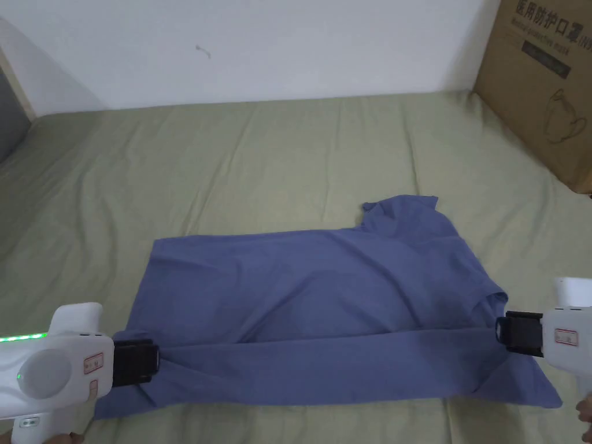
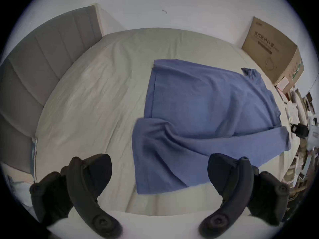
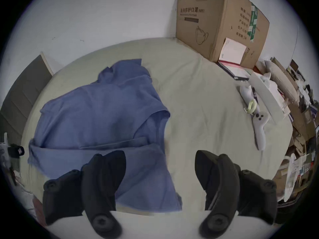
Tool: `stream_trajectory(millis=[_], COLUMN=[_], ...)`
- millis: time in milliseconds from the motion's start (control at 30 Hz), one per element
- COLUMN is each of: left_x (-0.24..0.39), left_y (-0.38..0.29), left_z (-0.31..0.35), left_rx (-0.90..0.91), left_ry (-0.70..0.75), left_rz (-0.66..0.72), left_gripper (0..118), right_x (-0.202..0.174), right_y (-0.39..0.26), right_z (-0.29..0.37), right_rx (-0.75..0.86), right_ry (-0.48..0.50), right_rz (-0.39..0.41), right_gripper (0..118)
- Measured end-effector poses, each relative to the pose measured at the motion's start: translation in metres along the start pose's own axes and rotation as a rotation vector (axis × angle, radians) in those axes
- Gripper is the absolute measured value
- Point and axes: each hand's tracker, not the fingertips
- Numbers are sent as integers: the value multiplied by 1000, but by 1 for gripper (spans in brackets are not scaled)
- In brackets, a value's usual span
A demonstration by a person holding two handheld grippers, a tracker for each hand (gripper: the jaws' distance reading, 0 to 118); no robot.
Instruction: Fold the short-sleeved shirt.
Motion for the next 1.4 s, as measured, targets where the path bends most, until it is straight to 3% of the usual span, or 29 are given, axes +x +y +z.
stream_trajectory(millis=[33,67,100,133,167,200,233,367,400,433,467,500,533,600,633,700,767,800,867,900,967,1000,1033,1200,1267,1300,1333,1367,1400], left_x=[4,3,2,1,1,3,2,-8,-9,-5,-6,-8,-9,-7,-10,-11,-8,-5,-2,-1,3,3,3,-5,-8,-9,-10,-8,-7], left_y=[-8,-15,-21,-30,-39,-47,-58,-77,-75,-71,-68,-65,-61,-50,-50,-48,-52,-50,-44,-42,-40,-39,-39,-39,-40,-40,-41,-41,-40], left_z=[17,26,33,39,42,40,41,27,24,24,18,14,7,-6,-17,-33,-27,-21,-17,-17,-15,-14,-13,-14,-16,-15,-13,-8,-5], left_rx=[9,22,37,44,42,33,38,19,15,5,5,12,13,-24,-46,-87,-68,-49,-37,-51,-37,-39,-42,-43,-49,-56,-53,-51,-50], left_ry=[-7,-5,-10,-14,-18,-15,1,-24,-6,14,15,15,22,30,8,-31,7,8,1,1,15,13,14,0,-6,-8,-7,-11,-7], left_rz=[1,3,7,7,3,-1,-2,17,28,30,22,21,19,32,44,81,64,40,25,12,-9,-11,-16,-7,0,0,-3,-9,-20], left_gripper=[102,81,45,45,31,7,1,1,9,51,84,104,109,104,94,48,32,7,6,6,6,6,6,6,6,6,6,6,6], right_x=[-1,-3,-4,-6,-6,-5,-5,-9,-9,-9,-9,-9,-8,-7,-6,-5,-4,-4,-2,-2,1,3,6,16,3,-4,-10,-13,-16], right_y=[-3,-9,-13,-21,-30,-37,-44,-65,-68,-70,-72,-72,-72,-73,-73,-75,-76,-76,-74,-72,-63,-58,-53,-46,-53,-52,-48,-47,-45], right_z=[9,18,24,29,32,34,33,31,32,33,34,32,32,33,32,30,28,28,28,27,22,19,13,-50,-55,-43,-35,-30,-28], right_rx=[9,31,37,41,44,44,21,-13,-14,-18,-21,-22,-22,-25,-27,-34,-45,-50,-46,-46,-38,-35,-28,-159,-190,-118,-132,-125,-129], right_ry=[5,12,15,16,30,47,76,62,64,69,67,63,63,64,65,69,67,67,80,81,68,60,52,56,-11,-8,-9,33,-2], right_rz=[13,20,22,20,7,-25,-48,-43,-43,-42,-39,-38,-38,-48,-54,-65,-74,-76,-77,-79,-99,-112,-125,-150,-114,-51,13,17,34], right_gripper=[54,28,4,4,1,1,0,0,0,0,0,0,0,0,0,0,0,0,3,14,64,82,88,85,51,48,19,8,8])
